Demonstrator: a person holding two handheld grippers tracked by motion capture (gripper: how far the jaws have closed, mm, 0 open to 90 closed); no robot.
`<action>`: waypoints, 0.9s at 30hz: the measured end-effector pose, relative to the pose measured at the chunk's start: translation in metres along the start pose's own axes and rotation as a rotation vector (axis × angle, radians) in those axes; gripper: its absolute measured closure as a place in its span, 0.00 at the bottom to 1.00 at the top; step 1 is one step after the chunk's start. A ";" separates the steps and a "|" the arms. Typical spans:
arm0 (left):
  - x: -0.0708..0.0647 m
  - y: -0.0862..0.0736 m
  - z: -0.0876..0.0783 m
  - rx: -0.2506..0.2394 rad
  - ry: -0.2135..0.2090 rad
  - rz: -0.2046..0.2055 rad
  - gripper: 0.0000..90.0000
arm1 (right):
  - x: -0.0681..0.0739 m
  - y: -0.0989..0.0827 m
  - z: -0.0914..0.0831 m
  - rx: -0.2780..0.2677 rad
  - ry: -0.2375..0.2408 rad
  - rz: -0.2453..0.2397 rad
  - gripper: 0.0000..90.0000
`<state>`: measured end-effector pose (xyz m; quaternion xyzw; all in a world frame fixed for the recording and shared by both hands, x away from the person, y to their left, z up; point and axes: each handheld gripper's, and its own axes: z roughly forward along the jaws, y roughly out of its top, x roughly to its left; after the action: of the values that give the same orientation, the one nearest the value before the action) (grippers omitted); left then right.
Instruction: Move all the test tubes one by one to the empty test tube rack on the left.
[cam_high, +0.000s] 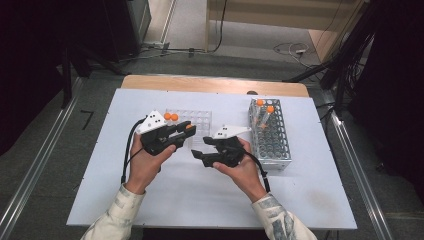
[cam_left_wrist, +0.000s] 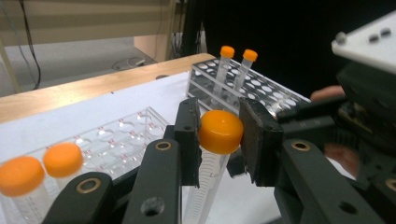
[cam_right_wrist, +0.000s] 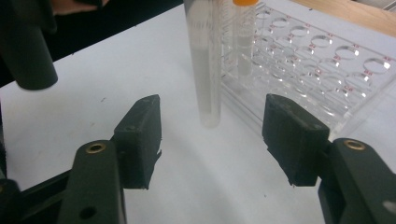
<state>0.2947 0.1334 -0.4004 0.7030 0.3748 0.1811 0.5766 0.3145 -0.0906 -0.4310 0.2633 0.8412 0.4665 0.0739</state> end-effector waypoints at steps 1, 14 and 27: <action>0.001 0.003 0.000 -0.007 0.001 -0.004 0.78 | -0.001 -0.001 -0.001 0.000 0.004 0.001 0.40; 0.024 0.026 0.010 -0.022 0.096 -0.023 0.78 | -0.004 -0.007 -0.011 -0.015 0.001 0.008 0.40; 0.044 0.028 0.023 -0.050 0.127 -0.045 0.78 | -0.003 -0.007 -0.012 -0.020 0.007 0.008 0.40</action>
<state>0.3481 0.1487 -0.3877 0.6669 0.4218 0.2216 0.5729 0.3098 -0.1042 -0.4309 0.2644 0.8355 0.4763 0.0717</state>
